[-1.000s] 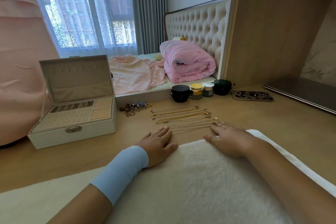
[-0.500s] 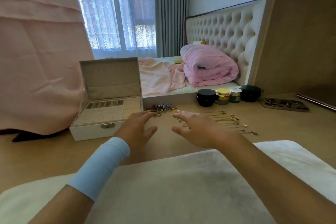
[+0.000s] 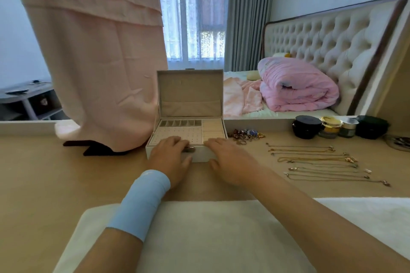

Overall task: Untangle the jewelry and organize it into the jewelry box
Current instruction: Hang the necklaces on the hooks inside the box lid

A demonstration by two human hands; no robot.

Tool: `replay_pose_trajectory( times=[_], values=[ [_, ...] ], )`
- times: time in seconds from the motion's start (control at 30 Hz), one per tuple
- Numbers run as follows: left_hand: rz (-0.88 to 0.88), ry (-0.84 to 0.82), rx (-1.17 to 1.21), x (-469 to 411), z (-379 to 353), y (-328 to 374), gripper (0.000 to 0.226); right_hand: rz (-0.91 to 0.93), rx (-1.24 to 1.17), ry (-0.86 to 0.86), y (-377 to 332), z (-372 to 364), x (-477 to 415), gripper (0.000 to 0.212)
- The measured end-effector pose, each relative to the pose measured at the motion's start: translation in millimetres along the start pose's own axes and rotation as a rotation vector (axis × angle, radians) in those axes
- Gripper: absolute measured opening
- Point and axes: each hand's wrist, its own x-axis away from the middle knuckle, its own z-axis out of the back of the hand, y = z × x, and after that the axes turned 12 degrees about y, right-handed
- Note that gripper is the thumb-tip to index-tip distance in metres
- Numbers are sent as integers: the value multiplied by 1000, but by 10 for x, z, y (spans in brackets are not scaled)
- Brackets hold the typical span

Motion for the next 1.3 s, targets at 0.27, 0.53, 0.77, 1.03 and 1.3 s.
replay_pose_trajectory(
  times=[0.27, 0.53, 0.77, 1.03, 1.3],
  values=[
    [-32, 46, 39, 33, 121, 109, 33, -43, -61, 118, 44, 138, 175, 39],
    [-150, -109, 51, 226, 445, 548, 20, 53, -14, 143, 147, 408, 572, 17],
    [-146, -211, -3, 252, 554, 808, 24, 83, -180, 94, 252, 559, 770, 14],
    [-202, -163, 217, -91, 299, 1426, 10, -258, -177, 155, 1140, 814, 828, 10],
    [-374, -428, 21, -309, -297, 2058, 22, -334, -90, -110, 1515, 693, 1042, 15]
  ],
)
